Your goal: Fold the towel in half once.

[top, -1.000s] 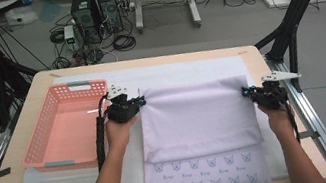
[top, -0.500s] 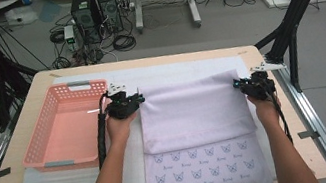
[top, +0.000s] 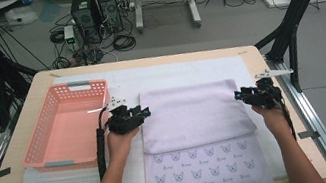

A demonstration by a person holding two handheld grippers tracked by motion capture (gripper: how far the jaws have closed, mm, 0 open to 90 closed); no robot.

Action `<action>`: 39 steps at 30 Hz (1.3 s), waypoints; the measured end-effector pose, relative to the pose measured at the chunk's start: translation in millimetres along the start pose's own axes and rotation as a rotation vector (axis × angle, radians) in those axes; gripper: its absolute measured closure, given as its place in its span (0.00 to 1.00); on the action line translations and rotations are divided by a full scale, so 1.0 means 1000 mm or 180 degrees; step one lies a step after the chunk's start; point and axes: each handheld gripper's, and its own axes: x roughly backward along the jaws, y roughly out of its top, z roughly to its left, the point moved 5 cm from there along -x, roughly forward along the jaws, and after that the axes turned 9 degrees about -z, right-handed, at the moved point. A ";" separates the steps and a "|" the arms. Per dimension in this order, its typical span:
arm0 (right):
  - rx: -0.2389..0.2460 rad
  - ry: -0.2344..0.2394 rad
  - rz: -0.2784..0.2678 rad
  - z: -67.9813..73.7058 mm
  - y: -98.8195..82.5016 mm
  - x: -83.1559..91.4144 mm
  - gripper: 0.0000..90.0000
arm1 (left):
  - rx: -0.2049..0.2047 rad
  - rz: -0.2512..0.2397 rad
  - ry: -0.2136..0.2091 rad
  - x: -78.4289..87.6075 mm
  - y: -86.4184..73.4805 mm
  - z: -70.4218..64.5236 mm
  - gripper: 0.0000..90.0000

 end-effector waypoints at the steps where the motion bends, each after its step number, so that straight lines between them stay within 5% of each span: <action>1: -0.0010 0.0028 0.0067 0.002 -0.006 0.003 0.66 | 0.0022 0.0073 -0.0024 0.003 -0.004 -0.002 0.64; 11: -0.0073 0.0227 0.0174 0.014 -0.051 0.029 0.65 | -0.0083 0.0176 -0.0306 0.033 -0.035 -0.025 0.56; 16: -0.0076 0.0247 0.0273 0.014 -0.066 0.031 0.75 | 0.0095 0.0304 -0.0427 0.041 -0.046 -0.030 0.56; 20: -0.0037 0.0305 0.0276 0.016 -0.072 0.036 0.91 | 0.0047 0.0387 -0.0468 0.047 -0.051 -0.034 0.67; 24: 0.0071 0.0345 0.0224 0.022 -0.078 0.045 0.91 | -0.0133 0.0643 -0.0466 0.048 -0.058 -0.042 0.95; 39: 0.0176 0.0451 0.0006 0.036 -0.097 0.078 0.92 | -0.0317 0.0349 -0.0541 0.076 -0.056 -0.055 0.97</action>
